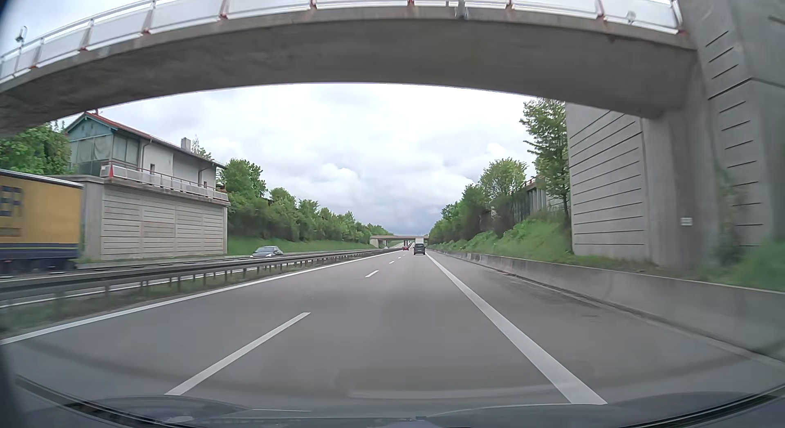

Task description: Follow the waypoints while adhering to traffic rules and regulations

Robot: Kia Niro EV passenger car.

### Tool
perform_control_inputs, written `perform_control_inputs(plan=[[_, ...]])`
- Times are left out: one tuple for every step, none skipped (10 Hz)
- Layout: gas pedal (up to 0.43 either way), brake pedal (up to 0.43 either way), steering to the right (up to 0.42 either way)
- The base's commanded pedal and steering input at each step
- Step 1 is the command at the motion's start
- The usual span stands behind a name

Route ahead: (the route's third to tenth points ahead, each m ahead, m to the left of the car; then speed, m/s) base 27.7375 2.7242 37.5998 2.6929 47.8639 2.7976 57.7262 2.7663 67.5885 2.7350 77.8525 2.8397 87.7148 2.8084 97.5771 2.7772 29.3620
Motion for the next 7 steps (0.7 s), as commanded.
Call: perform_control_inputs(plan=[[0.28,0.012,0.0],[0.28,0.012,0.0],[0.28,0.006,0.0],[0.28,0.012,-0.001],[0.28,0.012,-0.001],[0.28,0.012,-0.001],[0.28,0.012,-0.001]])
